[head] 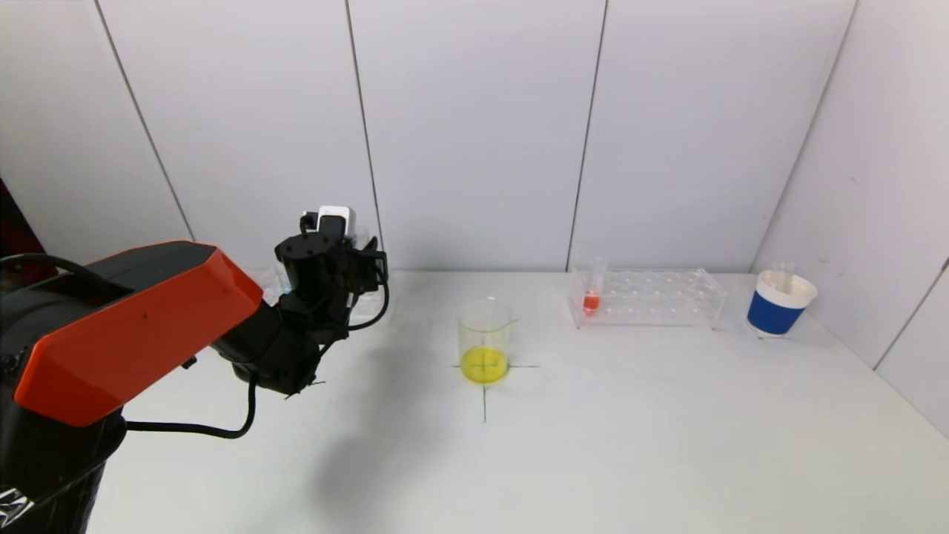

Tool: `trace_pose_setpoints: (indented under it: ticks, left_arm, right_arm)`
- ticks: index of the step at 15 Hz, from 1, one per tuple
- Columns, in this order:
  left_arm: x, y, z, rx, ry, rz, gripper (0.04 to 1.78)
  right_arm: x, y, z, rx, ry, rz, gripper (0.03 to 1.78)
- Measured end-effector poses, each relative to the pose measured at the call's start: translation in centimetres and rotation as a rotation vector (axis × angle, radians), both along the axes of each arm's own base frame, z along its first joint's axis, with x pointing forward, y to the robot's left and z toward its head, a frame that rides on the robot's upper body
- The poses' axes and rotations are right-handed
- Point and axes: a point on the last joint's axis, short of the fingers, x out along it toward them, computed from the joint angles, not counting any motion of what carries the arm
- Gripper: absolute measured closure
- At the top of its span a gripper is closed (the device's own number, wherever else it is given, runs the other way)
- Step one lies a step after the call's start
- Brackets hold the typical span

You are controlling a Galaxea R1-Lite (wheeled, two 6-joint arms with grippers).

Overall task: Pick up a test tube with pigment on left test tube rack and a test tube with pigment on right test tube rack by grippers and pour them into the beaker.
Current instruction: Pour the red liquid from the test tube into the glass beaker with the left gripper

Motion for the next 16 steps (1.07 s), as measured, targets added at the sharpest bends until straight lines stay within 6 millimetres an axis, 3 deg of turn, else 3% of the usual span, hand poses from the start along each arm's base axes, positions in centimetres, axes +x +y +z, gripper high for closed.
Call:
trace_pose_setpoints:
  ticks: [8,16]
  left_arm:
    - [-0.8,-0.2,4.5,0.009,-0.013,-0.014,1.36]
    - [-0.6,-3.2,10.7,0.023,-0.047,-0.089,1.36]
  right_arm:
    - [0.0,0.0,0.0,0.0,0.0,0.0,0.04]
    - [0.0,0.0,0.0,0.0,0.0,0.0,0.04]
